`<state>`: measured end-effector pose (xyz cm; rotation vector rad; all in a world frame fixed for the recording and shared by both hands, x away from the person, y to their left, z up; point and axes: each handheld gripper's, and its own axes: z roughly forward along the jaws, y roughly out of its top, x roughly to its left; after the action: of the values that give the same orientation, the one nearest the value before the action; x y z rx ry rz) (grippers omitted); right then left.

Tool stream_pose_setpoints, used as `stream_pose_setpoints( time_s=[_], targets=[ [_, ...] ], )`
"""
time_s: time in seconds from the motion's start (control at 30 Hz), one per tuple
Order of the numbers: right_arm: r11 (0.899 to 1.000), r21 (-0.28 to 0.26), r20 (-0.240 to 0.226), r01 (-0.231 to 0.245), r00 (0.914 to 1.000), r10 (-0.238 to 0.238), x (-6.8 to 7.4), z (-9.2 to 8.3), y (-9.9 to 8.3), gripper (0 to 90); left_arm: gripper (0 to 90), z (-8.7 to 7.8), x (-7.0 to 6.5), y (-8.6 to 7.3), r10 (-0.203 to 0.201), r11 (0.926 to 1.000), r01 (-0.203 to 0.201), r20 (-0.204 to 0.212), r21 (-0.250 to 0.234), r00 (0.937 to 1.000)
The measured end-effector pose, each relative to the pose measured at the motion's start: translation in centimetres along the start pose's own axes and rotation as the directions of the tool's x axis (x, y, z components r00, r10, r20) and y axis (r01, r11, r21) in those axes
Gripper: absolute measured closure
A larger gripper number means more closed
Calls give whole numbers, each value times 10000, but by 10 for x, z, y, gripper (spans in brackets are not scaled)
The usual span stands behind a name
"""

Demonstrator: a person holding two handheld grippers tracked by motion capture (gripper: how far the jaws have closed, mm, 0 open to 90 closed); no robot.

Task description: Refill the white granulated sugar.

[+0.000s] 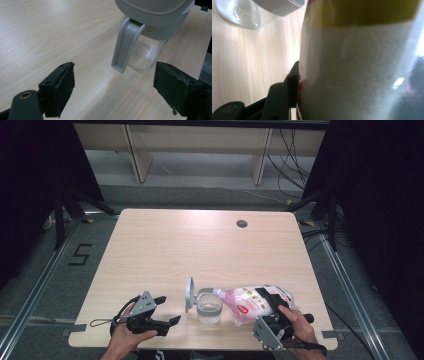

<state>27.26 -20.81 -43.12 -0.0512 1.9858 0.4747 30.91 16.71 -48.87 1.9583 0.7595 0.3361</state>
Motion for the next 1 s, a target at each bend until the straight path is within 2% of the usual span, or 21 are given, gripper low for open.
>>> stream_pose_setpoints(
  time_s=[0.07,0.1,0.13,0.17,0.2,0.23,0.27,0.3,0.37,0.4,0.43,0.47,0.53,0.57,0.63,0.7,0.8,0.83,0.9,0.97,1.0],
  targets=[
    [9981,-29,84,621,9980,-621,-3,0,2,502,168,0,0,0,16,10000,-16,3,2,10000],
    [9992,125,77,378,9993,-379,0,-1,2,502,168,0,0,0,9,10000,-9,2,4,10000],
    [9952,192,145,957,9953,-960,-2,0,4,502,168,0,0,0,-9,10000,9,43,-16,10000],
    [9966,298,82,774,9969,-777,1,0,4,503,168,0,0,0,-38,10000,38,36,-12,10000],
    [9888,296,136,1464,9891,-1468,-1,0,6,503,168,1,0,0,-40,10000,40,51,-40,10000],
    [9838,402,190,1746,9843,-1755,0,1,8,503,168,1,0,0,-32,10000,32,55,-29,10000],
    [9856,555,123,1596,9870,-1605,3,1,8,503,168,1,0,0,-42,10000,42,55,-27,10000],
    [9753,680,186,2103,9771,-2120,5,2,10,504,168,1,0,0,-20,10000,21,56,-20,10000],
    [9640,882,186,2508,9672,-2534,6,3,13,504,168,1,0,0,-10,10000,10,51,-6,10000],
    [9501,799,126,3014,9528,-3033,4,4,15,505,168,1,0,0,-24,10000,24,53,-18,10000],
    [9686,1018,133,2270,9732,-2295,9,3,14,505,168,1,0,0,-7,10000,7,56,-17,10000],
    [9574,981,139,2717,9616,-2743,7,3,16,506,168,1,0,0,-15,10000,15,59,-28,10000],
    [9542,975,154,2829,9582,-2857,7,4,18,506,168,1,0,0,-6,10000,6,55,-28,10000],
    [9376,756,193,3393,9396,-3416,3,5,19,506,168,1,0,0,-1,10000,1,57,-20,10000],
    [9480,1043,150,3006,9526,-3038,7,4,19,507,168,1,0,0,7,10000,-7,55,-7,10000],
    [9468,1169,196,2998,9525,-3040,8,4,19,507,168,1,0,0,-5,10000,5,54,-8,10000],
    [9118,1083,239,3961,9159,-4007,3,4,22,508,168,1,0,0,19,10000,-19,47,2,10000],
    [9314,1295,239,3401,9380,-3458,8,3,20,508,168,1,0,0,17,10000,-17,49,-2,10000],
    [9072,1147,318,4047,9113,-4106,5,5,23,509,168,1,0,0,14,10000,-14,33,15,10000],
    [9174,1345,264,3747,9241,-3813,8,3,23,509,168,1,0,0,36,10000,-36,42,30,10000],
    [9040,1266,259,4082,9097,-4144,6,4,24,509,168,1,0,0,40,10000,-40,42,34,10000]
  ],
)
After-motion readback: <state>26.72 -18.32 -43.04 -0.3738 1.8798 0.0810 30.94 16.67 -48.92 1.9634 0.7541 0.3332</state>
